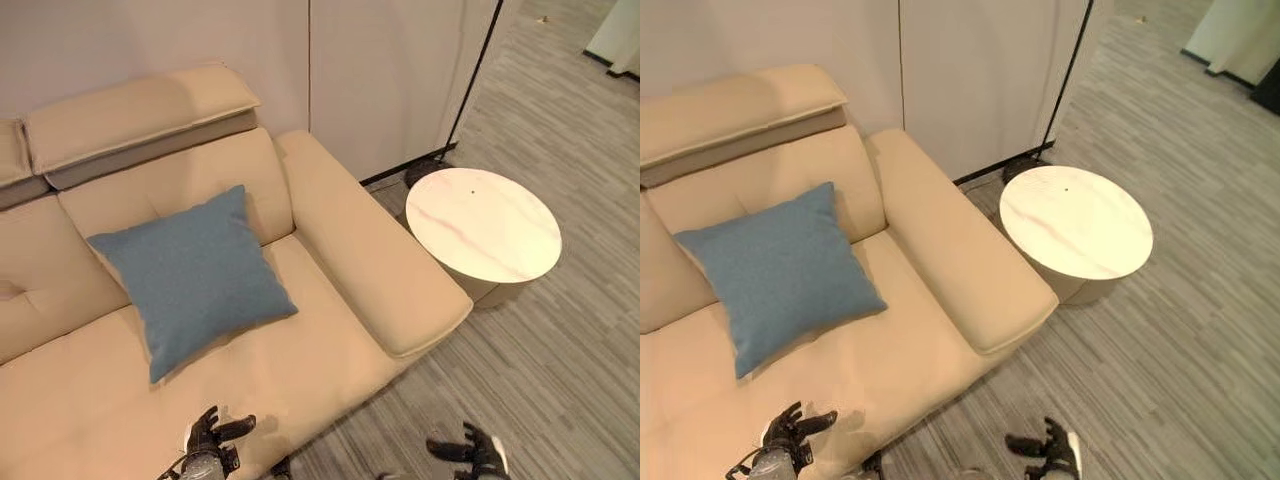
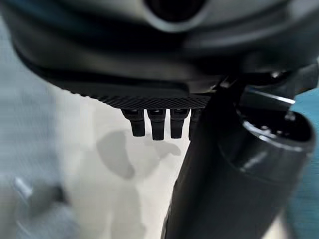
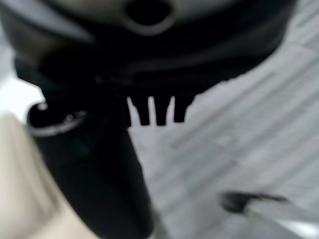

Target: Pick up all the scattered cushions and arrange them neatly on the sofa.

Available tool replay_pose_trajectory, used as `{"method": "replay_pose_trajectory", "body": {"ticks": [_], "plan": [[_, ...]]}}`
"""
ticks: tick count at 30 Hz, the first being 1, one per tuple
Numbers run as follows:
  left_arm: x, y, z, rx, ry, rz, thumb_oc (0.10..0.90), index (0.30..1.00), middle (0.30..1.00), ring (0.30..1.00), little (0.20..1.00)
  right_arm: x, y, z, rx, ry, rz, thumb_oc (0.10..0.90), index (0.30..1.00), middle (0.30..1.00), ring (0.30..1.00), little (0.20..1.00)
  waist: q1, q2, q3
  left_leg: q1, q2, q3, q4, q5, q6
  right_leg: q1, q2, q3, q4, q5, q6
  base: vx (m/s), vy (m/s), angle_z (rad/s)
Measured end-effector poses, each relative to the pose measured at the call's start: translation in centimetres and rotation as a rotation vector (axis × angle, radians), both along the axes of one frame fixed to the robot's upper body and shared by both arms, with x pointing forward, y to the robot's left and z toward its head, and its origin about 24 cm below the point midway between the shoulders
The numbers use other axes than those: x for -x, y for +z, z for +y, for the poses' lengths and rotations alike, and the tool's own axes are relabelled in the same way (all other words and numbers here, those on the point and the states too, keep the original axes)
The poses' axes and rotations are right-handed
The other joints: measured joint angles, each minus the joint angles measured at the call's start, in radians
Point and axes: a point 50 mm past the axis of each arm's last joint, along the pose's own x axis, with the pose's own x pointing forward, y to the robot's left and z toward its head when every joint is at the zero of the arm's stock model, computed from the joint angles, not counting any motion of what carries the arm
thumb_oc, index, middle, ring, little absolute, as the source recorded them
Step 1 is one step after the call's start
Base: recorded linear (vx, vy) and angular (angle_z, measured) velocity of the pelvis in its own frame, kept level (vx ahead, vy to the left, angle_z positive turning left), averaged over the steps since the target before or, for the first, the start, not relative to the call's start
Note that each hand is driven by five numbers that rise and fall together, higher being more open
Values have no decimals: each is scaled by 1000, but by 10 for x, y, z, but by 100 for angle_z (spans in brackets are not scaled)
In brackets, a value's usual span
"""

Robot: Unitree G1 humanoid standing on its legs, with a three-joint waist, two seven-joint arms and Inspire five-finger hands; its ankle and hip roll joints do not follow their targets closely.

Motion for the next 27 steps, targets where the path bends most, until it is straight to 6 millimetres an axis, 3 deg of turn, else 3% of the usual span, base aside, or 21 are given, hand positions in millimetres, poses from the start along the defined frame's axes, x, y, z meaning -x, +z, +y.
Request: {"method": "replay_pose_trajectory", "body": {"ticks": [1,3,5,6,8,9,10,11,12,13,14,15,17,18,19,23,27], "plan": [[10,-5,-5,8,-3,44,800,900,900,900,900,-1,0,-2,9,8,12,800,900,900,900,900,2,33,2,-15,31,-14,8,8,-11,-8,34,3,-12,3,-7,-239,-291,7],[34,-15,-12,30,17,145,800,900,900,900,900,-1,0,-3,30,59,33,800,900,900,900,900,15,70,-2,-34,78,-30,34,24,-28,-19,85,9,-3,0,-42,-249,-235,-7],[45,-18,-14,44,57,168,800,900,900,900,900,1,0,-6,49,90,46,800,900,900,900,900,29,80,-7,-60,109,-47,59,30,-36,-45,114,20,32,-18,-78,-284,-179,7],[48,-18,-11,41,78,168,800,900,900,900,900,4,0,-11,77,121,75,800,900,900,900,900,41,83,-9,-83,132,-78,64,63,-79,-89,144,14,99,-39,-95,-476,-226,17],[39,-15,-4,24,76,152,800,900,900,900,900,-1,2,-17,116,166,90,800,900,900,900,900,50,62,6,-125,128,-121,85,140,-116,-155,154,23,204,-71,-126,-478,-156,33],[29,-12,4,4,71,136,800,900,900,900,900,-7,3,-17,128,187,91,800,900,900,900,900,45,27,27,-149,107,-173,91,206,-152,-173,130,11,237,-91,-154,-323,-89,52],[26,-11,6,-1,71,139,800,900,900,900,900,-5,2,-18,132,188,110,800,900,900,900,900,43,6,37,-156,93,-189,97,245,-155,-173,116,0,242,-90,-164,-350,-84,49],[28,-11,10,1,99,151,800,900,900,900,900,-1,0,-21,144,194,141,800,900,900,900,900,42,-30,36,-167,58,-178,162,166,-104,-170,81,-8,242,-86,-168,-146,-27,22],[35,-13,11,1,103,174,800,900,900,900,900,4,0,-23,148,192,158,800,900,900,900,900,38,-37,32,-163,44,-166,194,98,-61,-169,67,-18,238,-75,-175,-164,-29,22],[42,-15,12,18,127,198,800,900,900,900,900,10,-1,-27,156,195,183,800,900,900,900,900,23,-43,30,-159,28,-130,297,-28,-14,-143,51,-28,227,-66,-161,-70,-1,30],[54,-18,11,32,134,250,800,900,900,900,900,17,-2,-30,163,196,213,800,900,900,900,900,7,-42,20,-119,5,-104,354,-121,6,-112,39,-42,203,-61,-150,-110,13,39],[65,-20,8,41,127,296,800,900,900,900,900,25,-3,-34,167,190,246,800,900,900,900,900,-6,-28,9,-67,-17,-73,359,-139,15,-84,40,-53,193,-58,-140,-119,33,62],[73,-22,5,44,82,343,800,900,900,900,900,46,-8,-35,141,164,316,800,900,900,900,900,-32,-7,-15,4,-41,-67,215,-126,28,-88,46,-66,213,-70,-126,-116,96,63],[72,-22,5,38,61,347,800,900,900,900,900,50,-9,-34,130,160,334,800,900,900,900,900,-33,-3,-27,13,-45,-69,159,-122,23,-102,52,-63,210,-81,-133,-157,172,60],[68,-22,2,19,-13,352,800,900,900,900,900,55,-12,-29,105,142,356,800,900,900,900,900,-51,3,-47,29,-54,-84,53,-82,4,-107,53,-78,177,-64,-117,-132,146,46],[77,-23,2,-36,-163,421,800,900,900,900,900,52,-16,-15,63,138,352,800,900,900,900,900,-57,-8,-63,73,-64,-86,11,-67,5,-84,53,-76,177,-70,-105,-84,99,8],[68,-22,1,-86,-312,410,800,900,900,900,900,42,-18,-4,57,199,340,800,900,900,900,900,-54,-8,-68,79,-61,-101,3,-69,5,-72,54,-91,176,-62,-91,-92,116,9]]}}
